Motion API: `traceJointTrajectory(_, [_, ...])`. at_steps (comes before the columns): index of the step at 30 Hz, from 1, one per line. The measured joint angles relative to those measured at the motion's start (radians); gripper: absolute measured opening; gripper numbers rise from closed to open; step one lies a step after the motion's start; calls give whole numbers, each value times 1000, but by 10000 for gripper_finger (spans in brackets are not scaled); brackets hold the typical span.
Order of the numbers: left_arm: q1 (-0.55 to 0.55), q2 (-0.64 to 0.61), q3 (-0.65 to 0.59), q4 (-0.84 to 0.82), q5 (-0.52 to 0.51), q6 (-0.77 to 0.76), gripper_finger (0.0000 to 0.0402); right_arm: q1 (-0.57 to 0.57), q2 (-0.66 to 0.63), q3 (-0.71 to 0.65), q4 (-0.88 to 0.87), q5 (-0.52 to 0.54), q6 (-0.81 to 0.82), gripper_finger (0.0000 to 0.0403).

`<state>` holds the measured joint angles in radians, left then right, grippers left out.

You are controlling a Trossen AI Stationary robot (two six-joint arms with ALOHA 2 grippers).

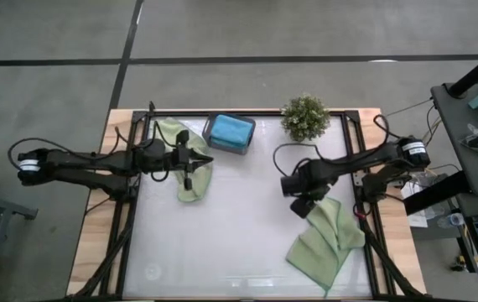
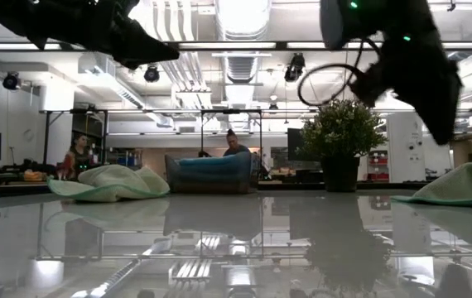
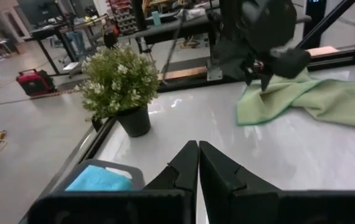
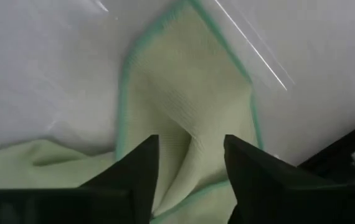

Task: Fold microfiber towels
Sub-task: Fold the bottom green microfiber towel

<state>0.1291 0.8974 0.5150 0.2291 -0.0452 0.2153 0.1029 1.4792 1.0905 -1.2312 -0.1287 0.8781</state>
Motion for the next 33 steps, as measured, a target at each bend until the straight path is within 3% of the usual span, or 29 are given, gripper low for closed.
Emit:
traceJointTrajectory(5, [0,-2,1,0,0,0,0,26,1,-97,63,-3,22,195])
traceJointTrajectory(9, [0,3,0,14,0,1,0,30,1,-161,133,-4,15,190])
traceJointTrajectory(12, [0,3,0,38,0,1,0,30,1,-185,194,-3,-9,160])
traceJointTrajectory(15, [0,3,-1,43,0,1,0,30,1,-190,292,25,-79,99])
traceJointTrajectory(18, [0,11,-10,51,0,0,0,29,0,-153,403,158,-234,28])
traceJointTrajectory(22, [0,48,-30,52,0,-12,0,25,-2,-66,661,392,-546,14])
traceJointTrajectory(25, [0,95,-33,51,0,-113,0,15,-2,-11,857,532,-710,10])
traceJointTrajectory(29, [-1,149,-33,36,9,-158,6,-27,-2,37,1037,579,-824,9])
traceJointTrajectory(33, [-1,168,-33,21,15,-179,45,-66,6,32,1252,647,-833,9])
